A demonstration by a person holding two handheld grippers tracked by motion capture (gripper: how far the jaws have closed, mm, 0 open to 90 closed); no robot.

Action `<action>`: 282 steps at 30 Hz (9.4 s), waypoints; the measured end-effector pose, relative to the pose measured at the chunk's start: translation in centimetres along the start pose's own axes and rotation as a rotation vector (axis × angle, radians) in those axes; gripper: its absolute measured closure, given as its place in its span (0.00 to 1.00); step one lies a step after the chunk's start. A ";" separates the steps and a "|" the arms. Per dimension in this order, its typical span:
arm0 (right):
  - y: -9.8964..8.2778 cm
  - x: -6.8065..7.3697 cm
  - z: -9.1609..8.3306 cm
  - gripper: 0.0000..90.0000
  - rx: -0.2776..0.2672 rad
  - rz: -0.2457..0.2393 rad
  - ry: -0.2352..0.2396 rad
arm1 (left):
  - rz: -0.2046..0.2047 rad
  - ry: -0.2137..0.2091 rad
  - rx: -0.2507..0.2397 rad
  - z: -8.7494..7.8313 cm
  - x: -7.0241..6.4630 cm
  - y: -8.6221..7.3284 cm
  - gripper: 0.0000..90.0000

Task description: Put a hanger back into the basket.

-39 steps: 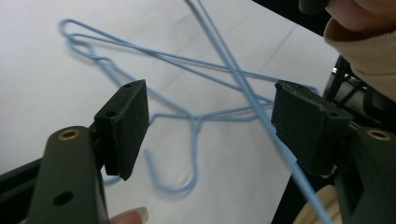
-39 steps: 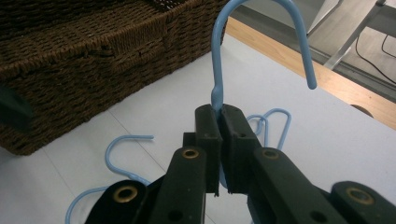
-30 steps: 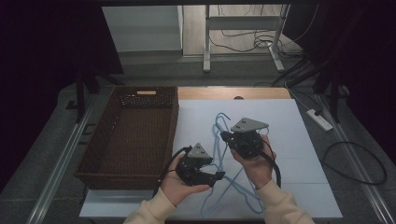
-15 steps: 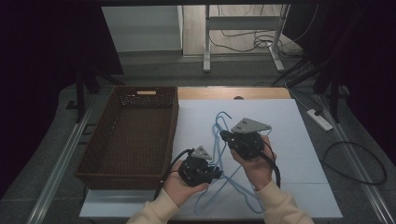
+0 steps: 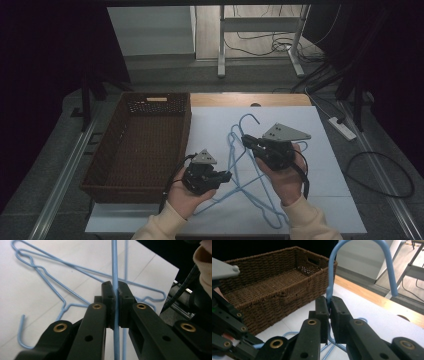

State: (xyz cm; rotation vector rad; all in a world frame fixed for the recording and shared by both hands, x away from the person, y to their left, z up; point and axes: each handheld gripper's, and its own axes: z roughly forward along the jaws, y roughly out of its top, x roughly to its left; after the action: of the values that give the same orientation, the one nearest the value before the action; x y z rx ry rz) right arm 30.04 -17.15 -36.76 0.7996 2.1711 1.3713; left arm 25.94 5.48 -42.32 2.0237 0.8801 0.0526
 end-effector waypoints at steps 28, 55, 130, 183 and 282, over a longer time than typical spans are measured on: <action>-6.5 -2.6 -3.6 0.33 -0.012 0.068 0.060 | -0.052 0.026 -0.192 -9.7 5.9 0.8 0.96; -11.5 -5.0 -4.0 0.29 0.070 0.133 -0.004 | -0.126 0.192 -0.276 -17.0 14.1 -3.1 0.96; -12.1 -5.5 -3.4 0.29 0.126 0.130 -0.031 | -0.296 0.673 0.489 -11.1 23.8 -6.6 0.92; -12.5 -6.7 -3.7 0.29 0.135 0.149 -0.036 | -0.020 0.276 -0.157 -12.4 10.1 -6.0 0.35; -9.5 4.9 11.0 0.80 0.729 -0.616 0.608 | -0.030 0.213 -0.170 -11.9 9.6 -8.4 0.34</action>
State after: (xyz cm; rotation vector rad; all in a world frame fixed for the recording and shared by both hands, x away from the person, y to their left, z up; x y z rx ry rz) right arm 31.28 -9.88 -50.19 -0.1586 3.0794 0.5192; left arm 24.06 22.73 -44.31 1.8679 1.0034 0.3204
